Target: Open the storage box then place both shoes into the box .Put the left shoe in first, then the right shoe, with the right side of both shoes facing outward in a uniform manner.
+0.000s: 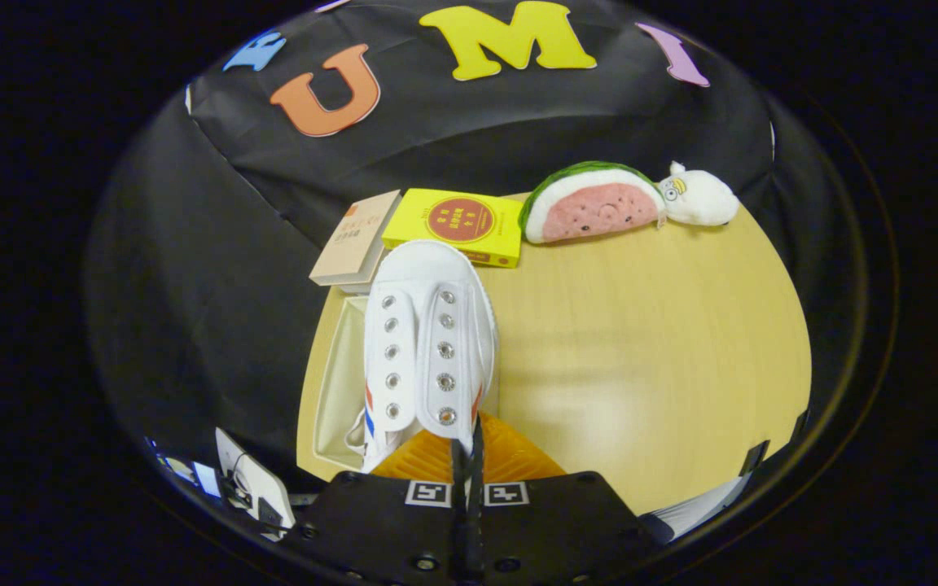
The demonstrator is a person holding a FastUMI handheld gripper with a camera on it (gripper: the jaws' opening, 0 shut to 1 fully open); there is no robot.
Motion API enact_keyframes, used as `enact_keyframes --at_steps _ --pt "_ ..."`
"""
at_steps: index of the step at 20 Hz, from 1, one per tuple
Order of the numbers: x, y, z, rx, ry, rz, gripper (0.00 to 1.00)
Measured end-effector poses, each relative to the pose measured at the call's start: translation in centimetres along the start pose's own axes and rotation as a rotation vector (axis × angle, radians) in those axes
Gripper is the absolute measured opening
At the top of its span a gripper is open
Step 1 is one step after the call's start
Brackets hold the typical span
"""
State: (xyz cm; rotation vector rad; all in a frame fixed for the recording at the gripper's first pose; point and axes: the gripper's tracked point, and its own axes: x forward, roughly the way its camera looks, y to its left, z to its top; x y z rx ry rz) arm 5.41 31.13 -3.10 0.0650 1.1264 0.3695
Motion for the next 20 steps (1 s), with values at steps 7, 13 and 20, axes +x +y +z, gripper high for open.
enact_keyframes --at_steps 7,13,20 --pt "6.2 2.5 -0.1 -0.002 -0.049 -0.029 0.0" --pt "8.3 1.2 -0.6 -0.051 -0.138 -0.164 0.0" --pt "9.1 1.2 -2.3 0.005 -0.196 -0.195 0.03"
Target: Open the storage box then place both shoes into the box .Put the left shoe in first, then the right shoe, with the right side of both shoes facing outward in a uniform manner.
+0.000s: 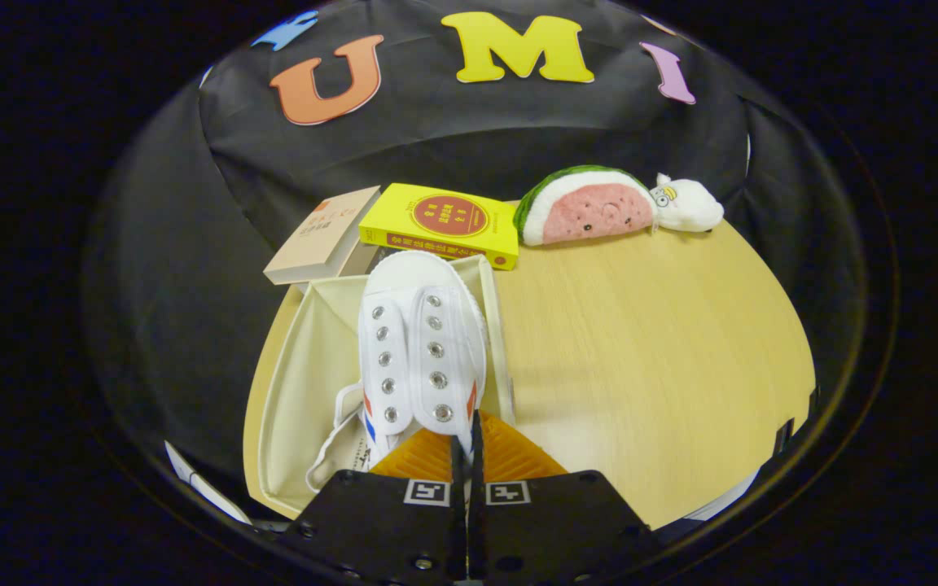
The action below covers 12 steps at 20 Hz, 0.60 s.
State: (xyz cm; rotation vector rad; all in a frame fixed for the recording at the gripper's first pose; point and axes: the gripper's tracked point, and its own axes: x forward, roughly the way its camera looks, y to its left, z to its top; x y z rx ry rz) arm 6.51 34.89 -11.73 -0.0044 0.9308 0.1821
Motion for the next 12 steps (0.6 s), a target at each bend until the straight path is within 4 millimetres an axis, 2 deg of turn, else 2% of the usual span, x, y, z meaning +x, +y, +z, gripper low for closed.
enact_keyframes --at_steps 2,3,4,6,8,11,12 --pt "-0.4 1.2 -0.1 0.015 -0.022 0.058 0.08" --pt "-0.7 1.8 0.2 0.017 -0.052 0.088 0.23" --pt "-1.0 1.6 0.7 0.022 -0.102 0.08 0.31" --pt "-2.3 0.8 2.1 0.019 -0.216 0.052 0.37" --pt "-3.7 1.0 2.6 -0.023 -0.298 0.049 0.43" --pt "-6.3 0.6 2.9 -0.089 -0.444 0.061 0.8" --pt "-7.4 0.1 2.9 -0.093 -0.509 0.057 0.87"
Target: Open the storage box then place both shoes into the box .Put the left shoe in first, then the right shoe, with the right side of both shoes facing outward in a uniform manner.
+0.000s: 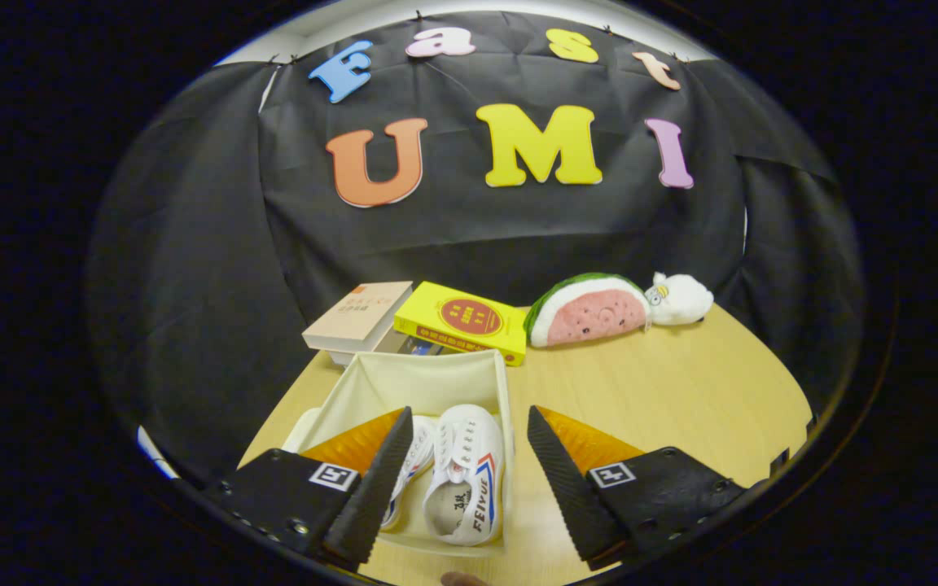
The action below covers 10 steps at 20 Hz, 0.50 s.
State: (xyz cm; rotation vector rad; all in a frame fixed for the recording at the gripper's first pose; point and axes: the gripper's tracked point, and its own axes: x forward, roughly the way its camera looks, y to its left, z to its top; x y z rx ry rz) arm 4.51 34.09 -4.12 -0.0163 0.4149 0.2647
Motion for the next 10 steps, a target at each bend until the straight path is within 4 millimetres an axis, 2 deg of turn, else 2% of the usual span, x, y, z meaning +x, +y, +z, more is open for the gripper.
enact_keyframes --at_steps 2,4,6,7,10 --pt "-1.9 -1.4 0.0 -0.009 -0.098 -0.021 0.97" --pt "-3.7 -3.3 0.2 0.015 -0.2 -0.053 0.97" --pt "-5.3 -6.4 1.2 0.041 -0.334 -0.126 0.97" --pt "-5.8 -7.4 0.7 0.043 -0.369 -0.15 0.96" --pt "-7.9 -8.5 -1.4 -0.016 -0.392 -0.134 0.96"
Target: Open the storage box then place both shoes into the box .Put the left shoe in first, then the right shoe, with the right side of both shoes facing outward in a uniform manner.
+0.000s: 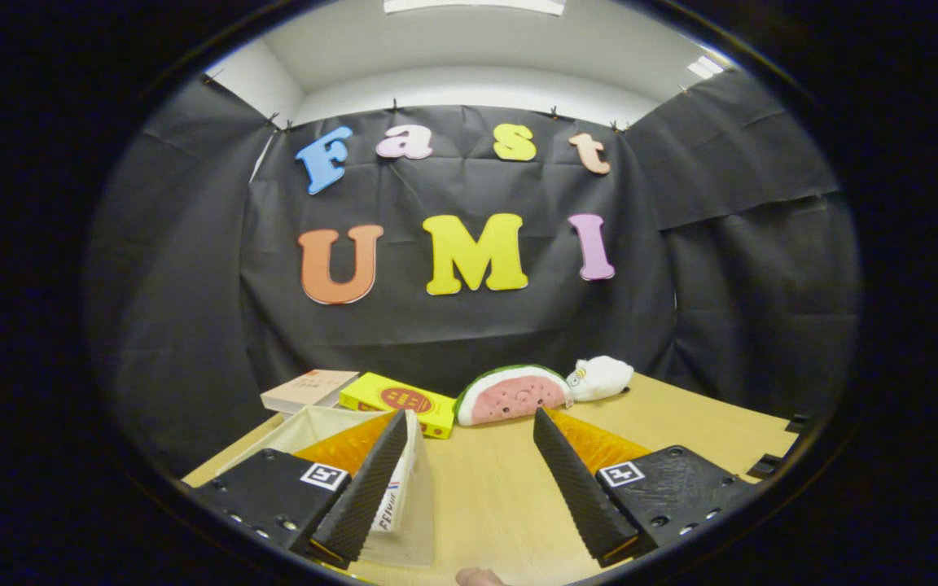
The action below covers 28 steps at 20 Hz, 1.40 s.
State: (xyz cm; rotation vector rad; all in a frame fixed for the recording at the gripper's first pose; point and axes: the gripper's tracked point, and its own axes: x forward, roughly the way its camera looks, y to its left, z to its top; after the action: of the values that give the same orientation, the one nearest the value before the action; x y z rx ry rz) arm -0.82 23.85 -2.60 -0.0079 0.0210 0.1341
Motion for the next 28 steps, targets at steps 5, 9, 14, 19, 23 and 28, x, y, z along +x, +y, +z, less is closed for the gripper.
enact_keyframes --at_steps 5,9,14,19,23,28 --pt "-4.4 -4.0 0.2 -0.141 -0.095 -0.012 0.96" --pt "-7.6 -6.7 0.2 -0.08 -0.06 0.022 0.96" --pt "-10.1 -11.1 1.3 -0.045 -0.097 0.001 0.95" --pt "-10.4 -16.1 0.7 -0.006 -0.062 -0.048 0.96" --pt "-10.6 -17.8 1.1 0.018 -0.071 -0.026 0.97" --pt "-11.3 -18.8 0.9 0.029 -0.099 0.018 0.97"
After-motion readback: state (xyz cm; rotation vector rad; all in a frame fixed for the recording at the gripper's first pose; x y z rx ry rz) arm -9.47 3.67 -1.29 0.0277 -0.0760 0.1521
